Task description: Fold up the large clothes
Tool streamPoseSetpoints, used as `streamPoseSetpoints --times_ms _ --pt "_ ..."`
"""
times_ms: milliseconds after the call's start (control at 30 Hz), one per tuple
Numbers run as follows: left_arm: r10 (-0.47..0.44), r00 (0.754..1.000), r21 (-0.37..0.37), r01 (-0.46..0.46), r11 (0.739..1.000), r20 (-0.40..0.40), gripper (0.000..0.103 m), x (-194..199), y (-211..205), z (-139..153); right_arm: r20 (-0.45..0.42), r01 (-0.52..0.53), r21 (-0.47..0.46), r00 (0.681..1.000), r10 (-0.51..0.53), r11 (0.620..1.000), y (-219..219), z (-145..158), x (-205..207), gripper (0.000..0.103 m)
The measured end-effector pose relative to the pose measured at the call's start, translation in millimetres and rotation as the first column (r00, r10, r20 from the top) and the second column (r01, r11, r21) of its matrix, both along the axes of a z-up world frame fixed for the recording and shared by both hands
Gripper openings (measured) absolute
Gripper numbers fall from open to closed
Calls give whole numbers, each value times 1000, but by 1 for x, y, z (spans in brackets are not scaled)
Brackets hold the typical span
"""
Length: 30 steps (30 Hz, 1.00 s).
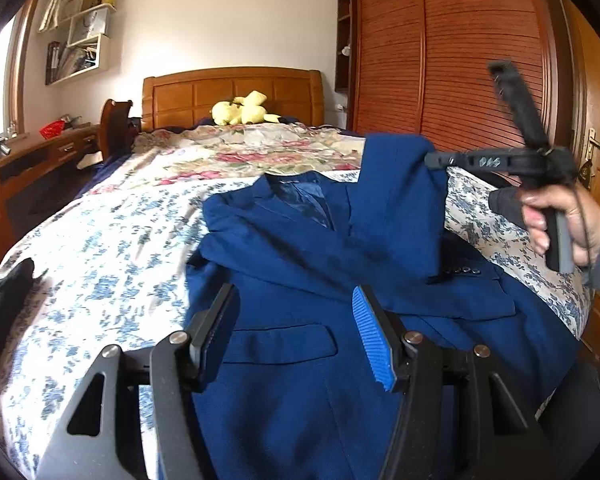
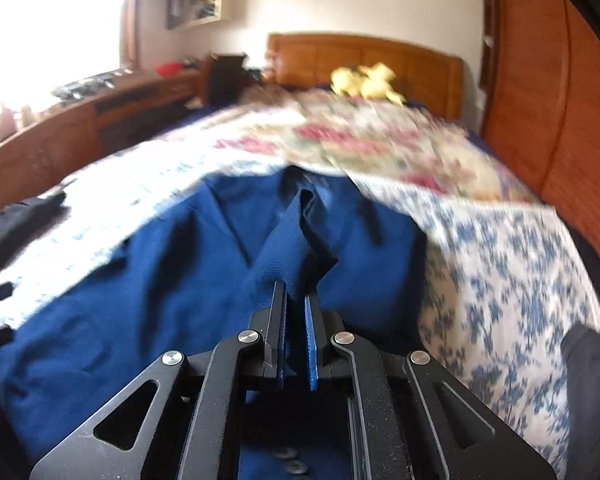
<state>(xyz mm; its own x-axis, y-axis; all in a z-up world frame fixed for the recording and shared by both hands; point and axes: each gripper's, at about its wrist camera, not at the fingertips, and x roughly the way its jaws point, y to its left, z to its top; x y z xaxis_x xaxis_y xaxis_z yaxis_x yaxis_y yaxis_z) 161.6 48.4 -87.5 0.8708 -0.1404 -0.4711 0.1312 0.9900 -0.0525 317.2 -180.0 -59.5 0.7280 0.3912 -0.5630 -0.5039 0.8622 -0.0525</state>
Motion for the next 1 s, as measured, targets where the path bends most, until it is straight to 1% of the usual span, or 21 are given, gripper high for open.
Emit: streamPoseSetpoints --times_ms 67,167,300,333,400,567,600,667,733,767,867,1000 --pt "14 1000 2 -14 1000 7 58 -5 4 6 33 -46 16 998 45 999 14 18 -16 5" --pt "32 999 1 -32 999 28 58 -13 10 16 56 -117 30 992 115 993 36 33 -41 5" --pt "53 998 -3 -53 999 42 58 -20 17 30 37 -198 31 980 197 980 59 36 -70 5" --pt "56 997 -10 -55 998 60 58 -25 18 35 23 -212 35 977 212 977 63 34 -75 5" --pt "60 996 -7 -59 998 71 58 -28 17 39 -14 -229 33 973 229 973 70 24 -84 5" --pt "59 997 22 -61 998 56 58 -25 10 36 -122 -239 43 962 243 970 76 -11 -102 11" --pt "58 997 26 -59 998 52 58 -24 8 35 -150 -243 44 957 247 969 74 -19 -105 14" --pt "48 998 30 -49 998 41 58 -20 3 33 -184 -250 38 950 253 967 70 -31 -113 25" --pt "38 999 35 -39 999 33 58 -17 -2 32 -205 -262 40 942 265 964 63 -42 -124 38" --pt "34 999 37 -35 999 29 58 -16 -4 31 -212 -265 42 940 268 963 59 -44 -127 39" --pt "19 1000 44 -20 999 13 58 -14 -13 28 -224 -259 34 939 260 965 44 -53 -137 41" --pt "6 1000 49 -5 999 -20 58 -9 -23 21 -213 -227 12 951 224 974 24 -60 -142 41"
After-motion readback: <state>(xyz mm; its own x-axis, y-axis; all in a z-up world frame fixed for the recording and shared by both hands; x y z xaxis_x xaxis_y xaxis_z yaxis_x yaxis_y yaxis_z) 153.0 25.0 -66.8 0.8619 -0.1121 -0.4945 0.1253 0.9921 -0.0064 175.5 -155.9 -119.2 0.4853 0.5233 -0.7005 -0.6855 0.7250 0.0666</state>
